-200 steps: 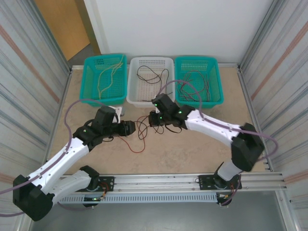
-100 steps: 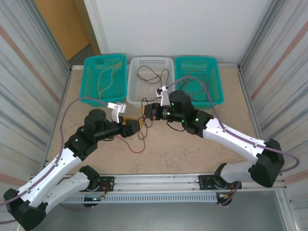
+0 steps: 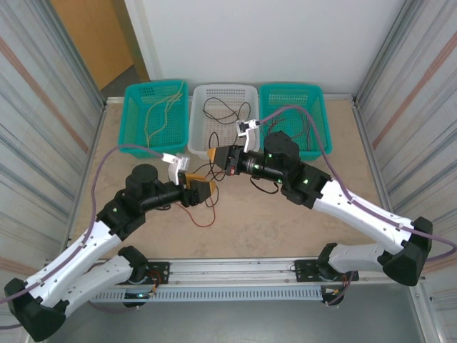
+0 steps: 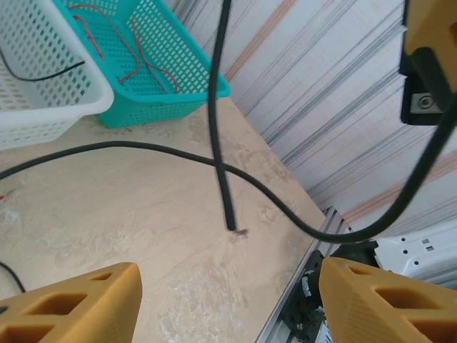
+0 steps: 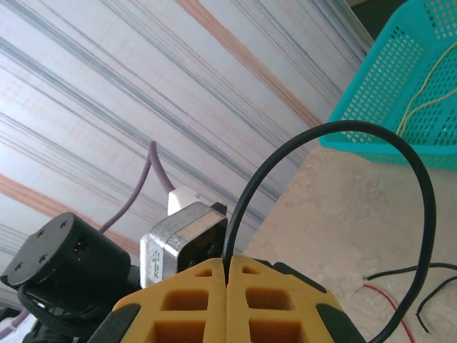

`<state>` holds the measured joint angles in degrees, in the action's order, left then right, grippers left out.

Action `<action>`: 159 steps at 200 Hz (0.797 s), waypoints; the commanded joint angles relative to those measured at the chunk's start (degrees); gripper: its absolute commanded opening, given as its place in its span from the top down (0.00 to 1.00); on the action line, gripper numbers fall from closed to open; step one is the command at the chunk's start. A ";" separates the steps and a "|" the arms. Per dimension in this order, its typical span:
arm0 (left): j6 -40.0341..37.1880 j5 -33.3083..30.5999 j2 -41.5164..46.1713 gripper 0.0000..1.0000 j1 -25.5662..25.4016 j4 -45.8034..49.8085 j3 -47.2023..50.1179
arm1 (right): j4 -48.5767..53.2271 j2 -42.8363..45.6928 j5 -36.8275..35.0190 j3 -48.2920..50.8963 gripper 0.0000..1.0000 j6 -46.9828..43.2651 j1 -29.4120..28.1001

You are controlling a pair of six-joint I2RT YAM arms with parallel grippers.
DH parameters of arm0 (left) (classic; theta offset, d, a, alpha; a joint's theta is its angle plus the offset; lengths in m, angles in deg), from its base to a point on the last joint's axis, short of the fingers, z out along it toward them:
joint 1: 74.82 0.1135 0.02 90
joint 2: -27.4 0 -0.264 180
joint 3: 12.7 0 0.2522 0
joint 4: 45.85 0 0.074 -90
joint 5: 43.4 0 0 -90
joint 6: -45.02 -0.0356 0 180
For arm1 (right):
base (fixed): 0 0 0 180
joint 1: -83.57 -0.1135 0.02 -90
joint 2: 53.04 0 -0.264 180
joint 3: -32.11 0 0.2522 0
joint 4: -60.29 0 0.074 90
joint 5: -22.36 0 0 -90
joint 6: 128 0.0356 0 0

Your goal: Untangle the cables

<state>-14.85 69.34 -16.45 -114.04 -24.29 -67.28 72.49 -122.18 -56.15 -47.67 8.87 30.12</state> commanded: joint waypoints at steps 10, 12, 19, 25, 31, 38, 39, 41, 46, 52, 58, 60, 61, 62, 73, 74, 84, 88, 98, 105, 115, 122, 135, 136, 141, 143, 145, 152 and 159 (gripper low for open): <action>-3.14 -1.01 0.55 0.32 -1.96 -2.55 -3.12 | 1.35 1.47 -3.97 -1.96 1.00 -2.81 -1.43; -3.17 -1.16 0.53 0.32 -2.10 -2.59 -3.19 | 1.49 1.43 -4.11 -2.04 1.00 -2.88 -1.51; -3.30 -1.90 0.47 0.31 -2.39 -2.88 -3.39 | 2.08 1.34 -4.64 -2.33 1.00 -3.09 -1.65; -3.39 -2.23 0.42 0.31 -2.52 -3.23 -3.56 | 2.55 1.30 -5.09 -2.60 1.00 -3.25 -1.76; -3.50 -2.50 0.22 0.30 -2.61 -3.63 -3.65 | 2.70 1.25 -5.16 -2.62 1.00 -3.36 -1.91; -3.68 -2.77 -0.09 0.30 -2.61 -3.90 -3.81 | 2.77 1.21 -5.16 -2.73 1.00 -3.43 -2.00; -3.68 -2.83 -0.18 0.30 -2.61 -3.82 -3.86 | 2.78 1.21 -5.16 -2.77 1.00 -3.44 -2.00; -3.68 -2.93 -0.24 0.30 -2.61 -3.86 -3.93 | 2.79 1.21 -5.11 -2.79 1.00 -3.45 -2.01; -3.81 -3.17 -0.64 0.30 -2.61 -3.80 -4.20 | 2.92 1.03 -5.16 -2.95 1.00 -3.58 -2.08; -4.01 -3.34 -1.17 0.31 -2.61 -3.64 -4.50 | 3.09 0.98 -5.16 -3.13 1.00 -3.67 -2.12; -4.19 -3.42 -1.73 0.31 -2.66 -3.45 -4.91 | 3.26 0.96 -5.24 -3.32 1.00 -3.84 -2.25; -4.20 -3.48 -1.97 0.32 -2.62 -3.43 -5.02 | 3.35 0.95 -5.31 -3.37 1.00 -3.88 -2.27; -4.25 -3.44 -2.04 0.32 -2.62 -3.41 -5.09 | 3.38 0.94 -5.32 -3.39 1.00 -3.89 -2.31; -4.31 -3.47 -2.12 0.32 -2.62 -3.41 -5.12 | 3.39 0.94 -5.37 -3.40 1.00 -3.93 -2.29; -4.38 -3.68 -3.09 0.34 -2.61 -3.11 -5.71 | 3.54 0.94 -5.60 -3.61 1.00 -4.13 -2.52; -4.38 -3.63 -3.17 0.35 -2.61 -3.12 -5.74 | 3.56 0.94 -5.64 -3.65 1.00 -4.14 -2.53; -4.32 -3.48 -3.77 0.38 -2.61 -3.25 -6.07 | 3.81 0.94 -5.84 -3.68 1.00 -4.28 -2.62; -4.37 -3.44 -3.93 0.40 -2.66 -3.37 -6.22 | 3.93 0.94 -5.93 -3.76 1.00 -4.25 -2.62; -4.37 -3.32 -4.21 0.44 -2.70 -3.54 -6.41 | 4.23 0.94 -5.98 -3.82 1.00 -4.49 -2.71; -4.38 -3.40 -4.30 0.47 -2.77 -3.66 -6.46 | 4.45 0.94 -6.16 -3.85 1.00 -4.44 -2.71; -4.44 -3.41 -4.26 0.52 -2.79 -3.70 -6.71 | 4.62 0.91 -6.32 -3.82 1.00 -4.58 -2.71; -4.42 -3.61 -4.23 0.56 -2.79 -3.70 -6.81 | 4.72 0.90 -6.57 -3.78 1.00 -4.59 -2.71; -4.66 -3.89 -4.02 0.64 -2.79 -3.48 -6.89 | 5.09 1.02 -7.02 -3.85 1.00 -4.71 -2.71; -4.69 -3.91 -4.03 0.65 -2.79 -3.44 -6.90 | 5.09 1.07 -7.10 -3.85 1.00 -4.74 -2.71; -4.77 -3.94 -3.96 0.68 -2.79 -3.38 -6.88 | 5.16 1.16 -7.27 -3.87 1.00 -4.90 -2.71; -4.78 -3.91 -3.96 0.68 -2.81 -3.39 -6.83 | 5.23 1.19 -7.36 -3.86 1.00 -4.94 -2.71; -4.77 -3.91 -3.96 0.69 -2.79 -3.40 -6.89 | 5.29 1.20 -7.44 -3.90 1.00 -4.99 -2.71; -4.84 -3.89 -3.94 0.71 -2.79 -3.27 -6.84 | 5.47 1.38 -7.75 -4.00 1.00 -5.16 -2.71; -4.85 -3.81 -3.89 0.74 -2.79 -3.24 -6.82 | 5.76 1.59 -8.15 -4.03 1.00 -5.41 -2.67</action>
<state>-18.74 66.10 -21.02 -116.47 -26.33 -72.27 77.39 -122.14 -62.23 -49.51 5.86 27.91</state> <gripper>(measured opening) 0.295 0.062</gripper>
